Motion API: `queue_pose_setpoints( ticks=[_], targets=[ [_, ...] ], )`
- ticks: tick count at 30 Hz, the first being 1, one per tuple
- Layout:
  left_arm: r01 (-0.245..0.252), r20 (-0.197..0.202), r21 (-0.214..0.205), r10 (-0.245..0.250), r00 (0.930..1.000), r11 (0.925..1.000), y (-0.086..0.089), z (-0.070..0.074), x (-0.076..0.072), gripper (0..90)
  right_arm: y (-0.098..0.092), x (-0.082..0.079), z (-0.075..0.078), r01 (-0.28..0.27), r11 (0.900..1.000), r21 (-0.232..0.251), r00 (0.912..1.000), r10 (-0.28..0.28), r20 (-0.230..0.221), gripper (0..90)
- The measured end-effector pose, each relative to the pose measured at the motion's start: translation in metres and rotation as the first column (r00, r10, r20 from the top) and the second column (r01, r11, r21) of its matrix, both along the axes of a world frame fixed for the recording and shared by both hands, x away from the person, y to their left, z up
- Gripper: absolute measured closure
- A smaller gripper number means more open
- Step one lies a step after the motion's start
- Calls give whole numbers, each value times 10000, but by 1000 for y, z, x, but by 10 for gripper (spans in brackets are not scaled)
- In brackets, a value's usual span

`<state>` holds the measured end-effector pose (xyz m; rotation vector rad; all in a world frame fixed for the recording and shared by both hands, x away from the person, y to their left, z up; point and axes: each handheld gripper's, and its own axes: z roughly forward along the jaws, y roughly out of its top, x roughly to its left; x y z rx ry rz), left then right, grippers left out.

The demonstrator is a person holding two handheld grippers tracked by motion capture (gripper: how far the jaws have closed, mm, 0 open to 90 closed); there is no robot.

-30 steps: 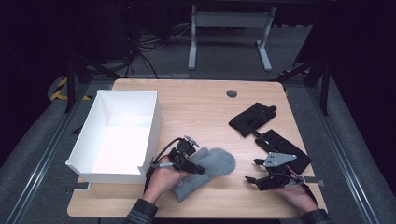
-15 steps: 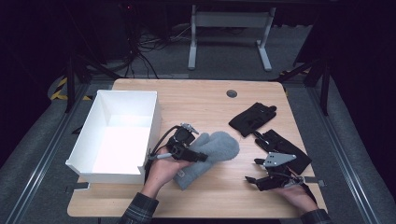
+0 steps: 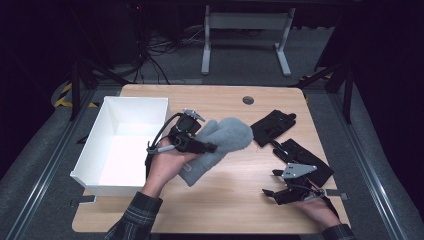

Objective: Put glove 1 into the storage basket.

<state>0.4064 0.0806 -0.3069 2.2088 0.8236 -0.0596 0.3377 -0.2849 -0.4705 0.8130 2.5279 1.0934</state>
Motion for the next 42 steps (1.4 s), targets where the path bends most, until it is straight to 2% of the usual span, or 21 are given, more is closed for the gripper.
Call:
queue_pose_setpoints(
  ticks=[4,6,7,8,9,12,16,21,22,23,24,28,29,33,34,35,36,37,40,41,42],
  targets=[
    [-180,225,-93,182,9996,9998,9,18,3,633,0,0,0,-5,10000,0,10000,5,-5,186],
    [-233,273,-123,236,9993,9997,12,22,3,633,0,0,0,-3,10000,-2,10000,3,0,186],
    [-358,346,-191,364,9987,9992,18,30,4,633,0,0,0,-3,10000,-3,10000,3,2,186],
    [-358,346,-191,364,9987,9992,18,30,4,633,0,0,0,-3,10000,-3,10000,3,2,186],
    [-481,466,-197,489,9977,9987,25,37,5,633,0,0,0,-3,10000,-1,10000,3,-5,186],
    [-723,584,-221,735,9956,9971,36,46,6,633,0,0,0,2,10000,1,10000,-2,-9,186],
    [-1116,743,-282,1134,9908,9934,56,57,6,633,0,0,0,3,10000,0,10000,-3,-7,185],
    [-1760,806,-548,1800,9804,9829,87,65,5,633,0,0,0,1,10000,-1,10000,-1,-5,185],
    [-1760,806,-548,1800,9804,9829,87,65,5,633,0,0,0,1,10000,-1,10000,-1,-5,185],
    [-1991,805,-582,2033,9758,9783,99,67,4,633,0,0,0,2,10000,-1,10000,-2,-3,185],
    [-1991,805,-582,2033,9758,9783,99,67,4,633,0,0,0,2,10000,-1,10000,-2,-3,185],
    [-2506,736,-689,2554,9640,9656,126,65,-1,632,0,0,0,31,10000,-4,10000,-31,-13,179],
    [-2506,736,-689,2554,9640,9656,126,65,-1,633,0,0,0,31,10000,-4,10000,-31,-13,179],
    [-2967,722,-745,3019,9506,9521,146,62,-5,632,0,0,0,46,10000,-14,10000,-46,0,175],
    [-3235,631,-752,3283,9425,9432,157,58,-6,632,1,0,0,54,10000,-25,10000,-54,10,174],
    [-3352,591,-711,3394,9388,9395,160,56,-6,632,1,0,0,62,10000,-28,10000,-62,15,173],
    [-3352,591,-711,3394,9388,9395,160,56,-6,631,1,0,0,64,10000,-28,10000,-64,14,173],
    [-3674,482,-696,3710,9274,9275,170,50,-7,631,1,0,0,61,10000,-26,10000,-61,17,172],
    [-4136,267,-604,4157,9091,9085,183,39,-7,632,1,0,0,64,10000,-22,10000,-64,7,171],
    [-4249,245,-584,4267,9040,9034,187,35,-7,631,1,0,0,67,10000,-22,10000,-67,8,171],
    [-4249,245,-584,4267,9040,9034,187,35,-7,631,1,0,0,67,10000,-22,10000,-67,8,171]
  ],
)
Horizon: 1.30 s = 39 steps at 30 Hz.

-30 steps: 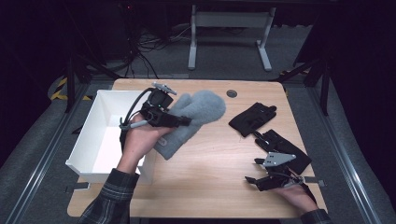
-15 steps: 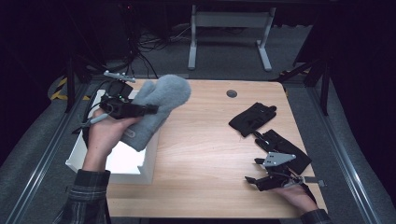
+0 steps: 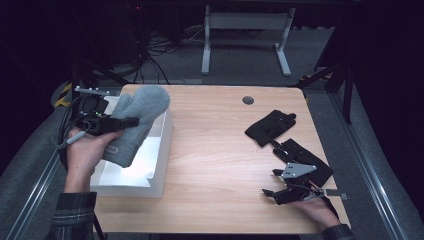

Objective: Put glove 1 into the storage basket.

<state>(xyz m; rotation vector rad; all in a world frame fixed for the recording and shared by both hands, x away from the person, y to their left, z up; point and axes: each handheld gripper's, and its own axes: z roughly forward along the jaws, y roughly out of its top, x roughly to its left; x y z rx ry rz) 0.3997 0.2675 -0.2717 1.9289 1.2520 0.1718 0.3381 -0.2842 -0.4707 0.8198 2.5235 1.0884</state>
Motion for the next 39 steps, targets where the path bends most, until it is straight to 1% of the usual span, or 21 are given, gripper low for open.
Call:
queue_pose_setpoints(
  ticks=[3,5,6,7,10,11,12,14,15,16,19,20,23,24,28,30,31,33,35,37,39],
  targets=[
    [-542,-227,-146,538,9983,9984,11,-17,1,630,0,0,0,6,10000,4,10000,-6,-2,170],
    [-822,-436,-110,817,9957,9966,14,-29,3,630,0,0,0,2,10000,-3,10000,-2,-3,170],
    [-929,-559,-67,924,9942,9957,16,-37,4,630,0,0,0,9,10000,3,10000,-9,-4,170],
    [-1065,-748,-151,1051,9916,9942,18,-47,6,630,0,0,0,8,10000,2,10000,-8,-6,169],
    [-1287,-1045,-295,1250,9866,9912,22,-65,9,629,0,0,0,7,10000,0,10000,-7,-5,169],
    [-1287,-1045,-295,1250,9866,9912,22,-65,9,629,0,0,0,7,10000,0,10000,-7,-5,169],
    [-1395,-1242,-222,1357,9829,9900,23,-74,11,629,0,0,0,9,10000,4,10000,-9,-12,168],
    [-1463,-1462,-252,1411,9791,9889,24,-86,15,628,0,0,0,8,10000,-9,10000,-8,-24,167],
    [-1591,-1653,-211,1535,9742,9870,24,-96,18,628,0,0,0,10,10000,-10,10000,-10,-22,168],
    [-1591,-1653,-211,1535,9742,9870,24,-96,18,628,0,0,0,10,10000,-10,10000,-10,-22,168],
    [-1727,-1966,-232,1649,9665,9847,24,-113,24,627,0,0,0,3,10000,-9,10000,-3,-25,168],
    [-1888,-2208,-228,1792,9587,9818,24,-123,28,626,0,0,0,4,10000,-13,10000,-4,-27,167],
    [-2005,-2485,-40,1932,9492,9797,24,-134,34,622,0,0,0,1,10000,-14,10000,-1,-27,168],
    [-2005,-2485,-40,1932,9492,9797,24,-134,34,619,0,0,0,4,10000,-12,10000,-4,-28,167],
    [-1946,-2963,197,1917,9357,9807,21,-147,43,583,0,0,0,11,10000,-10,10000,-11,-28,167],
    [-1857,-3061,296,1858,9337,9822,20,-149,45,548,0,0,0,10,10000,-13,10000,-10,-26,167],
    [-1799,-3134,588,1893,9305,9819,18,-152,48,518,0,0,0,8,10000,-15,10000,-8,-27,167],
    [-1857,-3074,658,1970,9310,9804,18,-153,49,462,0,0,0,12,10000,-13,10000,-12,-25,167],
    [-1865,-2918,718,1994,9355,9798,18,-152,49,381,0,0,0,11,10000,-15,10000,-11,-26,167],
    [-1936,-2566,933,2115,9431,9766,18,-148,48,301,0,0,0,10,10000,-14,10000,-10,-25,167],
    [-2054,-2397,965,2230,9449,9739,18,-143,46,246,0,0,0,10,10000,-13,10000,-10,-24,166]
  ],
)
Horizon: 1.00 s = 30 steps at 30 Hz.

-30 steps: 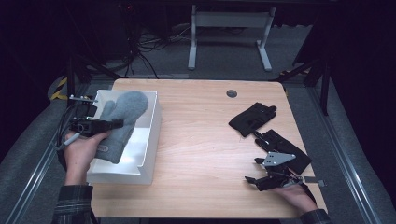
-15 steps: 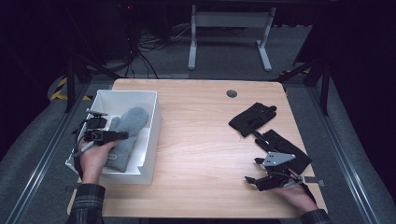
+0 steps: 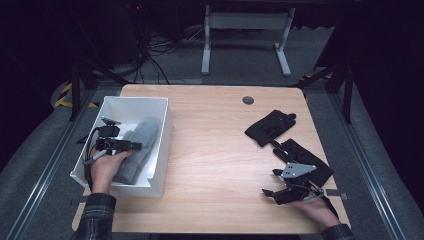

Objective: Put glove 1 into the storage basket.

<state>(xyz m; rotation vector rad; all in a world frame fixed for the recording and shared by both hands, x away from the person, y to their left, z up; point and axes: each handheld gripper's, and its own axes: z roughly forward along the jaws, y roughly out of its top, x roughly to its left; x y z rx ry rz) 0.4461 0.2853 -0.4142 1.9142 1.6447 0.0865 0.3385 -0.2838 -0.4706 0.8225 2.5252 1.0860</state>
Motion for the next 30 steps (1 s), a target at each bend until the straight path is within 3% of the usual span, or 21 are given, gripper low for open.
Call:
queue_pose_setpoints(
  ticks=[3,8,16,23,28,30],
  targets=[
    [46,152,38,-47,9999,10000,-1,6,-1,215,0,0,0,-1,10000,-2,10000,1,-5,167],
    [34,786,337,-61,9969,9994,-5,28,-6,167,0,0,0,1,10000,0,10000,-1,-2,166],
    [613,1606,289,-652,9849,9977,-16,62,-15,168,0,0,0,2,10000,-2,10000,-2,0,166],
    [1482,2403,187,-1483,9593,9888,-43,91,-25,167,0,0,0,1,10000,-3,10000,-1,-5,166],
    [2262,2903,137,-2204,9312,9740,-68,106,-32,168,0,0,0,3,10000,-8,10000,-3,0,165],
    [2662,3033,74,-2559,9179,9639,-83,109,-34,167,1,0,0,27,10000,-10,10000,-27,-8,159]
  ],
)
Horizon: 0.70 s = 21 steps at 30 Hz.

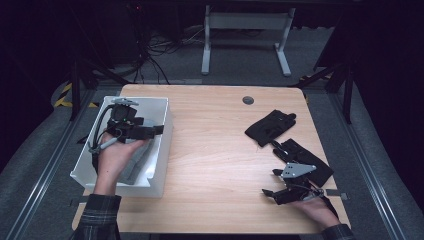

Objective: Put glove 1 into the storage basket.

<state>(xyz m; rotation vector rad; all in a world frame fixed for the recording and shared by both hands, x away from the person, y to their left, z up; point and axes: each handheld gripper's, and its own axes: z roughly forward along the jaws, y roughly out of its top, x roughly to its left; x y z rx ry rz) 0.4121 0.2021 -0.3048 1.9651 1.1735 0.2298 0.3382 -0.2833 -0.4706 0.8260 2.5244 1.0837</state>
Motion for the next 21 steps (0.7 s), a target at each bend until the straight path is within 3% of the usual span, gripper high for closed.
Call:
queue_pose_setpoints(
  ticks=[2,5,8,14,21],
  targets=[
    [131,47,-44,-130,9999,9999,-4,0,0,167,0,0,0,6,10000,-8,10000,-6,-4,157],
    [723,151,-32,-723,9973,9974,-26,2,-4,168,0,0,0,3,10000,-8,10000,-3,-6,157],
    [955,185,-15,-954,9953,9954,-37,2,-5,168,0,0,0,2,10000,-9,10000,-2,-5,157],
    [1683,213,37,-1684,9855,9857,-68,-5,-8,168,0,0,0,-1,10000,-9,10000,1,-3,156],
    [2160,359,-82,-2155,9758,9764,-93,-13,-17,171,0,0,0,-9,10000,-13,10000,9,-6,155]
  ],
)
